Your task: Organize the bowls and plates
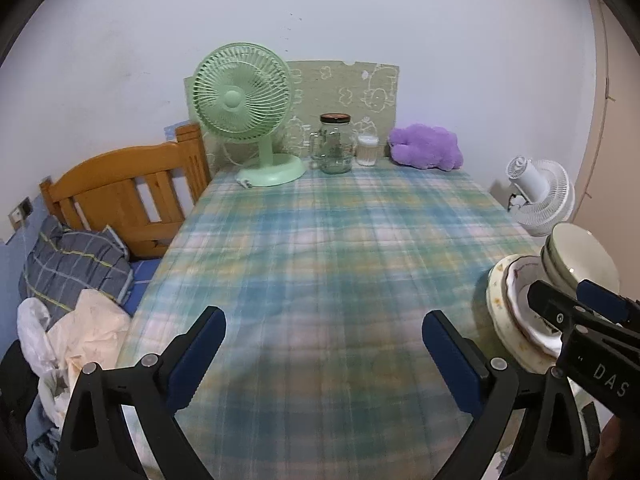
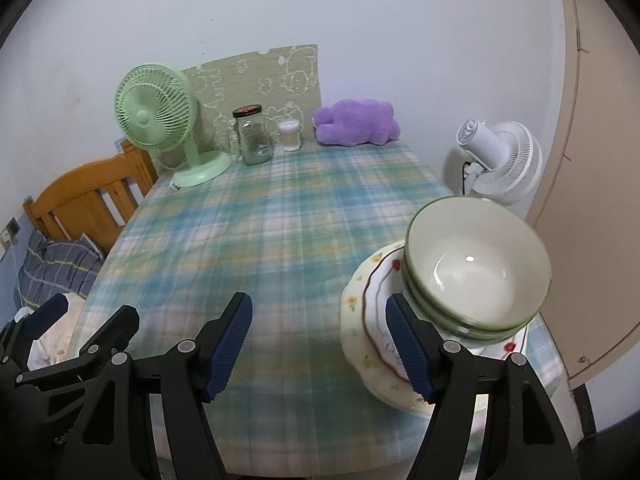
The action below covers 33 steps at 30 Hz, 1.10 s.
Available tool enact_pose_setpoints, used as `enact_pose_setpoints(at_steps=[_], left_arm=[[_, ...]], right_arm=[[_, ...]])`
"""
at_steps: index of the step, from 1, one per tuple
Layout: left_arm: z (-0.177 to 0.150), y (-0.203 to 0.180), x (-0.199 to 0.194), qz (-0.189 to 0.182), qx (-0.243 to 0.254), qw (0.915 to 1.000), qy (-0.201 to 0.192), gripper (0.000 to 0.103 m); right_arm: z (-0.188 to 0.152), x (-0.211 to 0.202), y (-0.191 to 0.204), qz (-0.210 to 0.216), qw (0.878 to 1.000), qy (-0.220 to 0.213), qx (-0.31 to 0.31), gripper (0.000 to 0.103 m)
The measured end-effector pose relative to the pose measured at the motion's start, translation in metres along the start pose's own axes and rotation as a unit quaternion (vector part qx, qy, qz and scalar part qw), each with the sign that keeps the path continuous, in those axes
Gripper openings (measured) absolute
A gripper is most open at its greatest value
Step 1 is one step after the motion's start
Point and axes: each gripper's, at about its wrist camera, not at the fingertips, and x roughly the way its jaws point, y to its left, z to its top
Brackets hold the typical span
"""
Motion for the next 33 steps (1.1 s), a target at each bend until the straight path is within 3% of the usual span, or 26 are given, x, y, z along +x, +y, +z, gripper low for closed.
enact_pose_setpoints(at_steps=[13,23,26,33], left_arm=[[-0.034,0.013,-0.019,-0.014,-0.021,0.9996,-0.010,0.100],[-0.031,0.015,-0.036,-0.017,-0.012,0.9990,-0.040,0.100],[-0.031,0.016,-0.036,-0.017,-0.015,0.9989,-0.040,0.100],[-0.031,0.017,-0.036,-0.017,-0.016,0.9990,-0.037,0.101]], right_arm=[[-0.038,-0.019,0.018,-0.002,0.999,-0.024,-0.025,0.072],[-0.040,-0.032,0.018,-0.011,0.999,-0.043,-0.014,0.075],[-0.041,-0.035,0.016,-0.016,0.999,-0.046,-0.009,0.080],[-0.043,-0.038,0.014,-0.016,0.999,-0.043,-0.009,0.081]])
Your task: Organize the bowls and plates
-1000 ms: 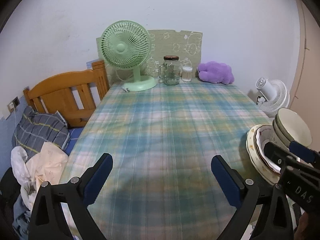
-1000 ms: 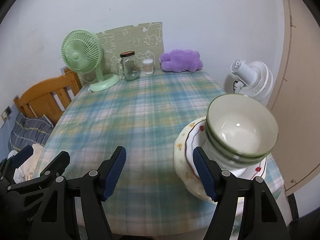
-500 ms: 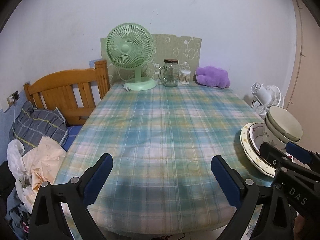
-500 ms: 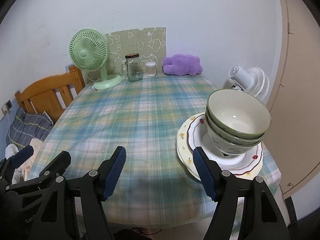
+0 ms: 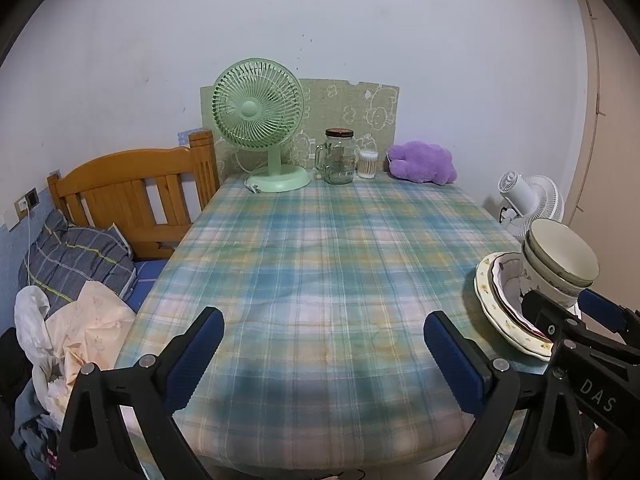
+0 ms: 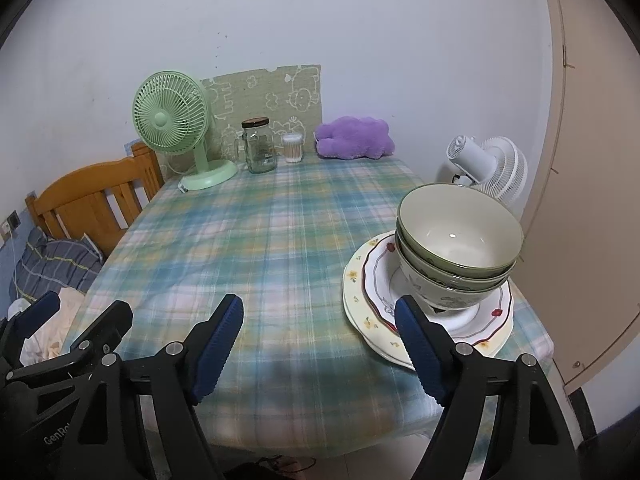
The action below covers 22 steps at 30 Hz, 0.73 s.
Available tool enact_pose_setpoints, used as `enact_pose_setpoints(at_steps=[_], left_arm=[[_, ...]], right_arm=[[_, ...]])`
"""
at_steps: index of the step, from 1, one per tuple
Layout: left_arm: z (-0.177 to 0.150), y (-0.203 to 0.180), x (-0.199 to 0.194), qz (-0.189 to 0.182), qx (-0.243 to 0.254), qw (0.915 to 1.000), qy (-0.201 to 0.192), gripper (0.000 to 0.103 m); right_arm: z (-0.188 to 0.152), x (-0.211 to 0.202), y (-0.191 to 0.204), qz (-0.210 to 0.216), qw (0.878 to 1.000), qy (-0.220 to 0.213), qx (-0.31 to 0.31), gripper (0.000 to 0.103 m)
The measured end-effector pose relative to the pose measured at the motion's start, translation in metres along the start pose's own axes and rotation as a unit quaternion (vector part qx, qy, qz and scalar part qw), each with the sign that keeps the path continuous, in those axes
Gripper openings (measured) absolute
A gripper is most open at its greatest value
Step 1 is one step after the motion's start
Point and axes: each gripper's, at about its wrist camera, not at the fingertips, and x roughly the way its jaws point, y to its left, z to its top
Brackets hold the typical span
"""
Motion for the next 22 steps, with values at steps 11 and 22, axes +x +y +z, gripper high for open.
enact_pose_setpoints(at_steps=[11,22], left_arm=[[-0.0031,-0.0021,-0.0029,0.002,-0.004,1.0000,0.001,0.103],[-0.0084,-0.0059,-0.0092,0.001,-0.007,1.0000,0.004,0.103]], right_arm=[[-0.0028,-0.0053,-0.0077,-0.005,1.000,0.007,0.001,0.086],[-0.0040,-0.0076,-0.0081,-0.003,1.000,0.007,0.001,0.088]])
